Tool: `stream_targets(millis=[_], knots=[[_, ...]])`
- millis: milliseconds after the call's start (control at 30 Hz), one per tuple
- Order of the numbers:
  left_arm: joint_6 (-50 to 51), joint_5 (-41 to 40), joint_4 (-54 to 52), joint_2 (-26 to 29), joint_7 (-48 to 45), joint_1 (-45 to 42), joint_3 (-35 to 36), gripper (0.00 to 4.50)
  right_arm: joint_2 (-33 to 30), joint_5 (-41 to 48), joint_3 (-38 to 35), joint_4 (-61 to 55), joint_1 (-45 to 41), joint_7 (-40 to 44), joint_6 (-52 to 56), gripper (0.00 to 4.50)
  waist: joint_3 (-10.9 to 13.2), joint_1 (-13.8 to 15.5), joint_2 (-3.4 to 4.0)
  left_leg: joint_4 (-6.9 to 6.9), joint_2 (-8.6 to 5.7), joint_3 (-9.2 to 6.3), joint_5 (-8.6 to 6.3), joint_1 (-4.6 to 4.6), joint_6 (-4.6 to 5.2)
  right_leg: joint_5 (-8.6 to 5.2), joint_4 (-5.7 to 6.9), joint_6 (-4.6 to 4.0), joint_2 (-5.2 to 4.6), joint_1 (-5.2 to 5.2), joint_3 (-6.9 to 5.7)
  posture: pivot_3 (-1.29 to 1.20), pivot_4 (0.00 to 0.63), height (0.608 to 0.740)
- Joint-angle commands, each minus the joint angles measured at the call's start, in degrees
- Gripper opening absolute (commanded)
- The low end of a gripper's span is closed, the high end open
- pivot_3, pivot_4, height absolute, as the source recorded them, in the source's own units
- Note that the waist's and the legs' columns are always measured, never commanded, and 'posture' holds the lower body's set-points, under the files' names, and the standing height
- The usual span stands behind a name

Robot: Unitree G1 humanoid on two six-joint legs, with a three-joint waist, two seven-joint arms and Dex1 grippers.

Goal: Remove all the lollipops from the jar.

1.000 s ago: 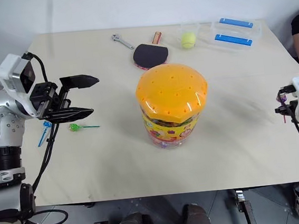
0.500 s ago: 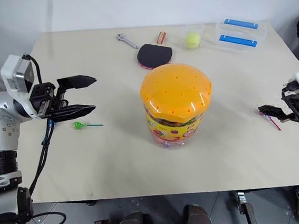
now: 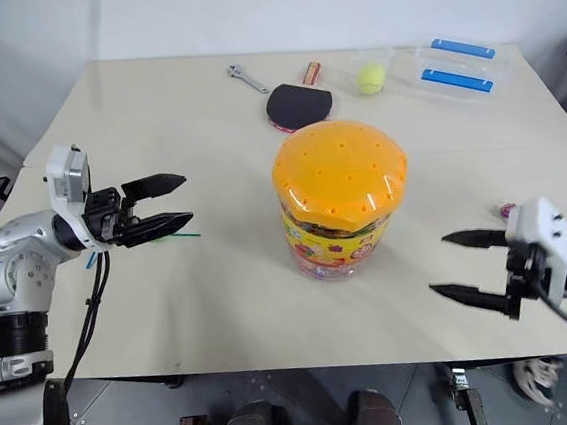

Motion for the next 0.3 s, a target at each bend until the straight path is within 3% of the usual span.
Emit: stream_targets(millis=[33,300], knots=[[1.1,-3.0,-6.7,0.9,2.0,4.9,4.0,4.50,2.6,-1.3,1.6,3.0,-1.9,-1.9,-4.1,4.45,0.0,0.0,0.00,-0.01,0.00,0.01,0.00,0.02,0.00,0.00,0.00,0.00,0.00,0.00,0.02,0.00,0.150,0.740],[3.1,-5.8,-16.4,2.6,6.0,16.5,10.4,4.50,8.5,-0.8,3.3,3.6,-1.5,-6.6,-6.2,4.45,0.0,0.2,-0.03,-0.01,0.03,-0.04,-0.01,0.08,-0.01,0.00,0.00,0.00,-0.01,0.08,0.02,0.00,0.150,0.740]])
